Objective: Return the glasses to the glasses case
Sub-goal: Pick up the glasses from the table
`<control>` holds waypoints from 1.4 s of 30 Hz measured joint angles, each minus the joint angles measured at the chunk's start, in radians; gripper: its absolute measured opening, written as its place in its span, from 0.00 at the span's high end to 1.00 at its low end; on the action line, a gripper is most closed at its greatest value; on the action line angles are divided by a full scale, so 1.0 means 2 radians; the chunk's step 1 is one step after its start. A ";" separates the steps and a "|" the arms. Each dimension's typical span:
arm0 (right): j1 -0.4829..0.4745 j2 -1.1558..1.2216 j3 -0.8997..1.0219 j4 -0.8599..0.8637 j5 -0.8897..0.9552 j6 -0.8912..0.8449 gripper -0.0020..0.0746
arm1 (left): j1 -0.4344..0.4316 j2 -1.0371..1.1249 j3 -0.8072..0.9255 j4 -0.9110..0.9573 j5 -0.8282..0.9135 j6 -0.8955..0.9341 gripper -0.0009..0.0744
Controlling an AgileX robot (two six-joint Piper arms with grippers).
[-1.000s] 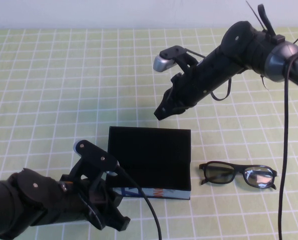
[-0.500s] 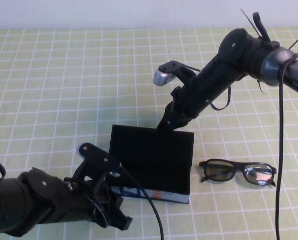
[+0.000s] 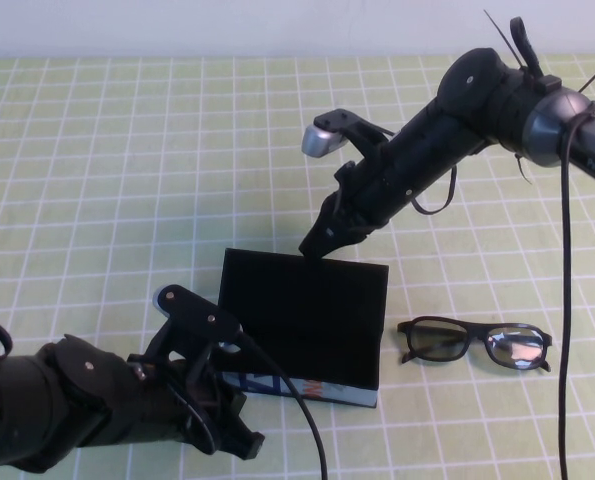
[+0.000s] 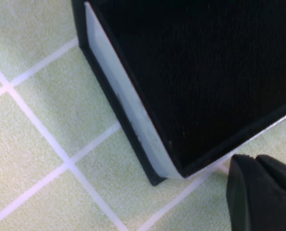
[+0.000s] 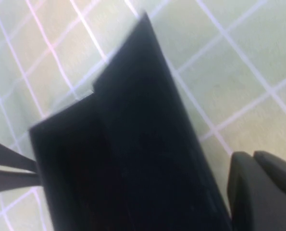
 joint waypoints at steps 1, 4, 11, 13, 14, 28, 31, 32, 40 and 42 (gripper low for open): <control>0.000 -0.002 0.000 0.004 0.001 -0.001 1.00 | 0.000 0.000 0.000 0.000 0.000 0.000 0.99; 0.000 -0.011 -0.001 0.010 0.001 -0.001 1.00 | 0.000 0.000 0.000 0.000 0.000 0.002 0.99; 0.000 -0.022 -0.001 0.015 0.003 -0.001 1.00 | 0.000 0.000 -0.001 0.000 0.001 0.007 0.99; 0.000 -0.022 -0.001 0.011 0.003 -0.001 1.00 | 0.000 0.000 -0.001 0.000 0.002 0.009 0.99; 0.001 -0.022 -0.001 0.008 0.003 -0.001 1.00 | 0.000 0.000 -0.001 0.000 0.003 0.010 0.99; 0.001 -0.026 -0.005 -0.086 -0.043 0.072 1.00 | 0.000 -0.009 0.000 0.001 0.006 0.034 0.99; -0.004 -0.040 -0.018 -0.096 -0.028 0.074 1.00 | 0.000 -0.041 0.004 0.005 0.015 0.039 0.99; -0.006 -0.049 -0.022 -0.100 -0.018 0.074 1.00 | 0.000 -0.059 0.004 0.010 0.019 0.043 0.99; -0.015 -0.173 0.020 -0.231 0.010 0.049 1.00 | 0.000 -0.201 0.005 0.080 0.076 0.040 0.99; -0.015 -0.207 0.055 -0.253 0.012 0.027 1.00 | 0.000 -0.221 0.005 0.095 0.085 0.022 0.99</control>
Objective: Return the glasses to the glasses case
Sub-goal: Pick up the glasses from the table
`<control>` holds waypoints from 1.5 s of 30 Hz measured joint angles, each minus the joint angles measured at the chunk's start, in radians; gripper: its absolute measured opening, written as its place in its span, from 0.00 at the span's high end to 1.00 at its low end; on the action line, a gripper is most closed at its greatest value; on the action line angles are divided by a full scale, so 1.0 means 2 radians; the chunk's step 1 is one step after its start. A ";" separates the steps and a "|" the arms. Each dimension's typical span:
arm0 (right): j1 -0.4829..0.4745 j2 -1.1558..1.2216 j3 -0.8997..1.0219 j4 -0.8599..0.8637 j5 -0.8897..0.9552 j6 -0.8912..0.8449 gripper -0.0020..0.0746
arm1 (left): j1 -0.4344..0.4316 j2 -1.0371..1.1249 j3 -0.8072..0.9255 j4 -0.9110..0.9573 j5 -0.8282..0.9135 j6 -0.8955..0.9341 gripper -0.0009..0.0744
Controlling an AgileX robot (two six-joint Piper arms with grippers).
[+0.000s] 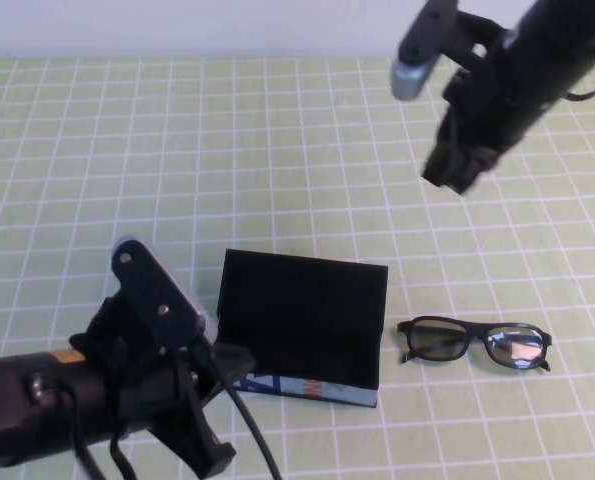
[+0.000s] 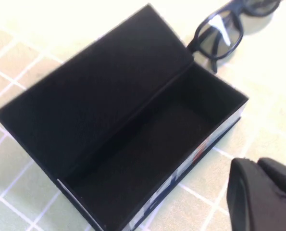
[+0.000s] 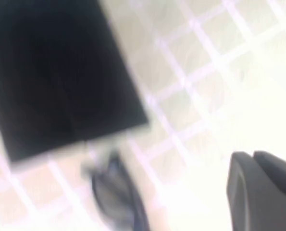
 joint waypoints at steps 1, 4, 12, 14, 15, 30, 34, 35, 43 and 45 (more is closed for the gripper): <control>0.000 -0.018 0.022 -0.012 0.000 -0.013 1.00 | 0.000 -0.008 0.000 0.010 0.002 -0.011 0.99; 0.000 -0.060 0.099 -0.043 -0.003 -0.038 0.99 | 0.013 -0.023 0.000 0.033 0.013 -0.041 0.99; 0.000 -0.113 0.269 -0.077 -0.114 -0.054 0.67 | 0.107 -0.038 -0.002 0.044 0.069 -0.105 0.99; 0.000 -0.113 0.287 -0.078 -0.141 -0.054 0.54 | 0.123 -0.039 -0.007 0.045 0.087 -0.109 0.99; 0.000 -0.111 0.292 -0.078 -0.150 -0.054 0.51 | 0.127 -0.039 -0.008 0.046 0.093 -0.110 0.99; 0.000 -0.035 0.301 -0.064 -0.181 -0.054 0.46 | 0.133 -0.041 -0.011 0.049 0.109 -0.110 0.99; 0.000 -0.022 0.301 -0.058 -0.188 -0.054 0.48 | 0.133 -0.041 -0.011 0.049 0.109 -0.110 0.99; 0.000 -0.018 0.301 -0.057 -0.188 -0.054 0.50 | 0.133 -0.041 -0.011 0.049 0.109 -0.110 0.99; 0.000 -0.004 0.301 -0.050 -0.186 -0.054 0.66 | 0.133 -0.041 -0.011 0.049 0.109 -0.110 0.99; 0.000 -0.004 0.301 -0.049 -0.185 -0.054 0.73 | 0.133 -0.041 -0.011 0.049 0.109 -0.110 0.99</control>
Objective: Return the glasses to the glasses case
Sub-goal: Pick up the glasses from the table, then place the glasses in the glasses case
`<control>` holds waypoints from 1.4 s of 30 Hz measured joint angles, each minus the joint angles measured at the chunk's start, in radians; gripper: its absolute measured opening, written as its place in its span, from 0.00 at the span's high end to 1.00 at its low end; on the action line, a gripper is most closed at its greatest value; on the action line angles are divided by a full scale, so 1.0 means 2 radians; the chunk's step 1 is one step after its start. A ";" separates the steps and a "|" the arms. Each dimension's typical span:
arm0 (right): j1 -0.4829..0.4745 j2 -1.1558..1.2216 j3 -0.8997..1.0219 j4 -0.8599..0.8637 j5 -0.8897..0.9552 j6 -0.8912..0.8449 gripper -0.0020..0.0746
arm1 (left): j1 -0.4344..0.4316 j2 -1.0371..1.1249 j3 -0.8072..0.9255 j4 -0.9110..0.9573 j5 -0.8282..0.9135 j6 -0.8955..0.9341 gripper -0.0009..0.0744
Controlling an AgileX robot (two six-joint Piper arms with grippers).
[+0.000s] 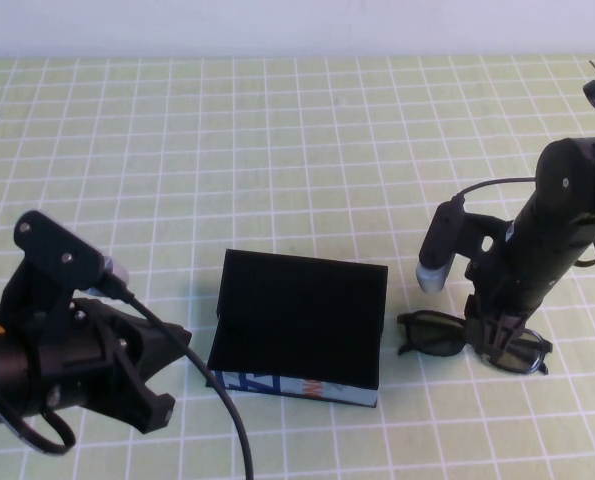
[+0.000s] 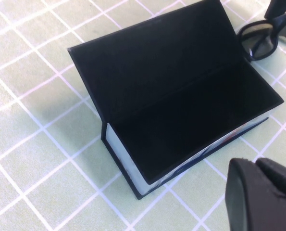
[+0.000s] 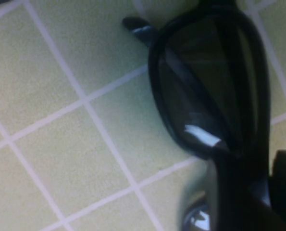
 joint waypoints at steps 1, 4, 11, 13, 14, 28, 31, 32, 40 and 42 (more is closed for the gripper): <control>0.000 0.000 -0.001 0.000 0.001 -0.001 0.77 | 0.000 0.000 0.000 0.000 0.000 0.000 0.99; 0.000 -0.005 -0.004 0.000 0.008 -0.001 0.89 | 0.000 0.000 0.000 0.000 0.000 0.000 0.99; 0.000 -0.018 -0.011 0.000 0.024 -0.002 0.96 | 0.000 0.000 0.000 0.000 0.000 0.000 0.99; 0.000 -0.020 -0.018 -0.001 0.028 -0.003 0.97 | 0.000 0.000 0.000 0.000 0.000 0.000 0.99; 0.000 -0.021 -0.022 -0.002 0.031 -0.005 0.97 | 0.000 0.000 0.000 0.000 0.002 0.000 0.99; 0.030 -0.052 -0.131 0.058 0.131 -0.024 0.97 | 0.000 -0.015 -0.050 0.062 0.020 -0.019 0.99; 0.065 -0.052 -0.160 0.063 0.152 -0.020 0.97 | 0.000 -0.016 -0.066 0.105 0.024 -0.056 0.99; 0.076 -0.052 -0.169 0.064 0.158 -0.018 0.97 | 0.000 -0.016 -0.069 0.121 0.026 -0.069 0.99; 0.123 -0.042 -0.204 0.075 0.176 -0.007 0.97 | 0.000 -0.016 -0.070 0.197 0.043 -0.128 0.99; 0.126 -0.025 -0.208 0.091 0.177 -0.006 0.97 | 0.000 -0.016 -0.070 0.200 0.047 -0.130 0.99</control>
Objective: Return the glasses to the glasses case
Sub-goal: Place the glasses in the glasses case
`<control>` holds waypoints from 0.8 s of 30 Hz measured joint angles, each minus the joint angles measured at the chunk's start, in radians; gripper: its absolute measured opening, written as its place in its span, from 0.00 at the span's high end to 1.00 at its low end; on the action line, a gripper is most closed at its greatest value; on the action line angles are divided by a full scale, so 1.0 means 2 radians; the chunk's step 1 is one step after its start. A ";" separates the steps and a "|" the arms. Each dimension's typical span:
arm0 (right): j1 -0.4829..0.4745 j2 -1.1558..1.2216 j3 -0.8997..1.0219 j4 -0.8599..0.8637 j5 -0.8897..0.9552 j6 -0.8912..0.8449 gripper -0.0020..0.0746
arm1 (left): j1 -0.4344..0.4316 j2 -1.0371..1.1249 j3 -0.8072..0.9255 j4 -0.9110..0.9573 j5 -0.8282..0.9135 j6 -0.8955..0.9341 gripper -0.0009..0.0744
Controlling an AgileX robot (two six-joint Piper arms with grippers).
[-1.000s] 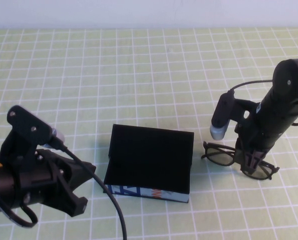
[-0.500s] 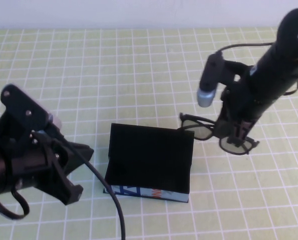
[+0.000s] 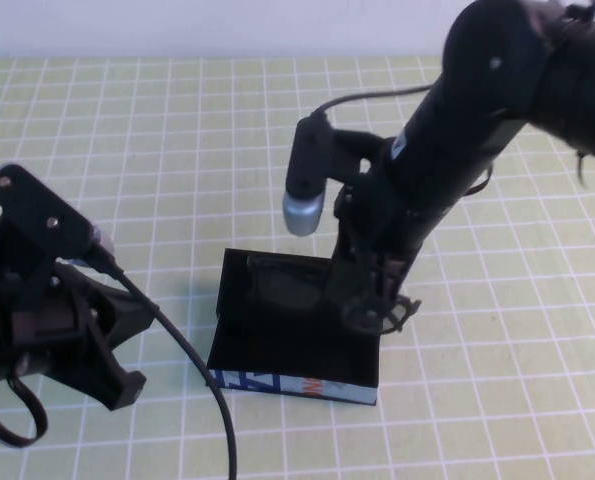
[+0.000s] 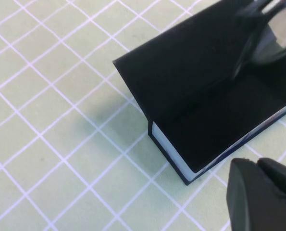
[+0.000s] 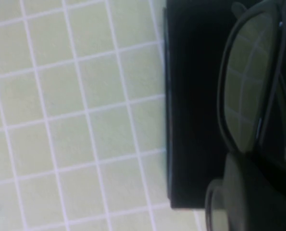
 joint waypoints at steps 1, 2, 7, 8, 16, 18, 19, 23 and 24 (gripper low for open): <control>0.000 0.008 -0.001 0.009 0.000 0.000 0.97 | 0.000 0.000 0.000 0.000 0.000 -0.001 0.99; 0.000 0.020 -0.005 0.014 0.000 0.001 0.97 | 0.000 0.000 0.000 0.001 0.001 -0.001 0.99; 0.000 0.074 -0.024 0.022 0.000 0.001 0.97 | 0.000 0.000 0.000 0.001 0.003 -0.002 0.99; 0.000 0.084 -0.029 0.023 0.000 0.001 0.97 | 0.000 0.000 0.000 0.001 0.003 -0.002 0.99; 0.000 0.121 -0.057 0.046 0.000 0.001 0.97 | 0.000 0.000 0.000 0.002 0.003 -0.003 0.99; 0.000 0.122 -0.058 0.047 0.000 0.001 0.97 | 0.000 0.000 0.000 0.002 0.003 -0.003 0.99; 0.000 0.122 -0.059 0.048 0.000 0.001 0.97 | 0.000 0.000 0.000 0.002 0.003 -0.003 0.99; 0.000 0.122 -0.059 0.049 0.000 0.000 0.97 | 0.000 0.000 0.000 0.002 0.003 -0.003 0.99; 0.000 0.122 -0.059 0.049 0.000 -0.002 0.97 | 0.000 0.000 0.000 0.002 0.003 -0.003 0.99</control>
